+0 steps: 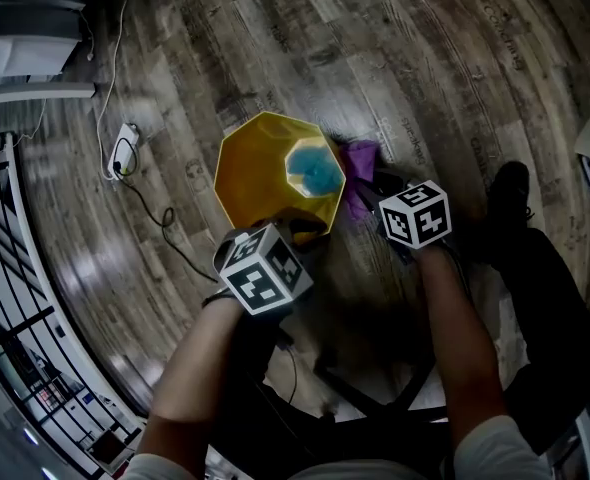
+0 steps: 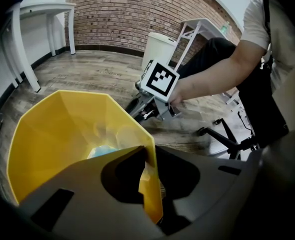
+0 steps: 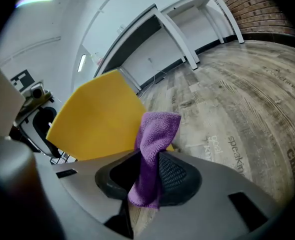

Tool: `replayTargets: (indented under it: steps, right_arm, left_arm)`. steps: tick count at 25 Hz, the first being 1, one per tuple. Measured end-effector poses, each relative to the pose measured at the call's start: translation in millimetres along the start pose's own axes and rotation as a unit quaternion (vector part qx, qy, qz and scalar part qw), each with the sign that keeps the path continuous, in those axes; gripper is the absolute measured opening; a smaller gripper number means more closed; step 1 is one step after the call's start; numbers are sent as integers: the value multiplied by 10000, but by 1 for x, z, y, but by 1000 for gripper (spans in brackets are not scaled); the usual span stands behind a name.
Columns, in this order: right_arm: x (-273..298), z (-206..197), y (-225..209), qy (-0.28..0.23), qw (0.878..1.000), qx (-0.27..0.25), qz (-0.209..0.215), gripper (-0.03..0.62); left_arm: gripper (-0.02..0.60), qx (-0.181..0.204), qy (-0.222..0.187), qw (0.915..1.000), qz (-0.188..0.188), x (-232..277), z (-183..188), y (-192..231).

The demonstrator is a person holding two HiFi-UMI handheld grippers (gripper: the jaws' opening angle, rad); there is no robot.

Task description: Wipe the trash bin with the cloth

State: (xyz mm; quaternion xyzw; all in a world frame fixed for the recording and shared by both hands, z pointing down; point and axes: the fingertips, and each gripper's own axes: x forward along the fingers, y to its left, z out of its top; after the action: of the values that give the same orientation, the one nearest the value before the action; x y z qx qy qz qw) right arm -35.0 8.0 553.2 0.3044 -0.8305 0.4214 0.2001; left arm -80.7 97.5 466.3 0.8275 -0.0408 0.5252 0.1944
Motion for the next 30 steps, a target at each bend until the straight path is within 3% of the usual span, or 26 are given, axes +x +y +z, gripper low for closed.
replayTargets:
  steps: [11, 21, 25, 30]
  right_arm:
    - [68, -44, -44, 925, 9943, -346, -409, 106]
    - [100, -66, -71, 1649, 9802, -767, -786, 106]
    - [92, -61, -72, 1662, 9780, -865, -922, 106]
    - [58, -45, -61, 1103, 9880, -544, -934, 106]
  left_arm:
    - [49, 39, -84, 9999, -94, -4, 5, -2]
    - [49, -62, -167, 9997, -176, -2, 8, -2]
    - [49, -128, -206, 9995, -214, 0, 6, -2]
    - [49, -255, -322, 9991, -137, 1, 10, 3]
